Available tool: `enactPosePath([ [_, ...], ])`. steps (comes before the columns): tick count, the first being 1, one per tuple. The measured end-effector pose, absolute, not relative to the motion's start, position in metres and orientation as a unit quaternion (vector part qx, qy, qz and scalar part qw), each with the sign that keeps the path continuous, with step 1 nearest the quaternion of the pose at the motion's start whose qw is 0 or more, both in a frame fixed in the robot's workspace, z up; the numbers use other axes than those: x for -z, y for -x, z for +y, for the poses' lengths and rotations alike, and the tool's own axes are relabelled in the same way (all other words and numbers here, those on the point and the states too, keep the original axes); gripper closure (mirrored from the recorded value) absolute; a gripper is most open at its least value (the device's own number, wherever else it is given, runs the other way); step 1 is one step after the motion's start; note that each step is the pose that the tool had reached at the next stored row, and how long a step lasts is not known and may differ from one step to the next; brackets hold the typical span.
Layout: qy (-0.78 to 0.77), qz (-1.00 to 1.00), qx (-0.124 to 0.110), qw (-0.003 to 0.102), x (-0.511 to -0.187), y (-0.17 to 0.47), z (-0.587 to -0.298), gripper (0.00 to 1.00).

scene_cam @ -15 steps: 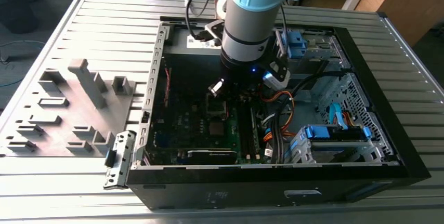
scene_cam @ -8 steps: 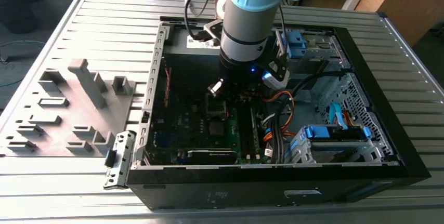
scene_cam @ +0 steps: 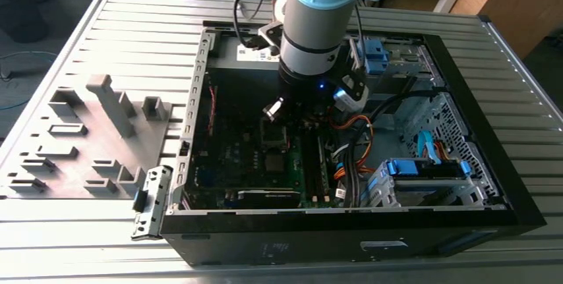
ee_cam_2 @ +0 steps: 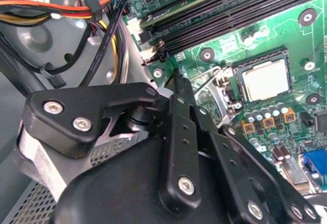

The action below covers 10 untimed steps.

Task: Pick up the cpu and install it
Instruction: 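Close the cpu cover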

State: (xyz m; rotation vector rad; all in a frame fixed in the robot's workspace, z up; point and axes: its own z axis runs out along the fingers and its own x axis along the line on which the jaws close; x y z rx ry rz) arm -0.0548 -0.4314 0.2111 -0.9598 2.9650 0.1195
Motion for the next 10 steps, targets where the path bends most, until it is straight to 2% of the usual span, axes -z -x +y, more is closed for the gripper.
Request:
enactPosePath([
  [10,0.311,0.949,-0.038,0.011,-0.2181,0.0547,-0.4347,0.89],
])
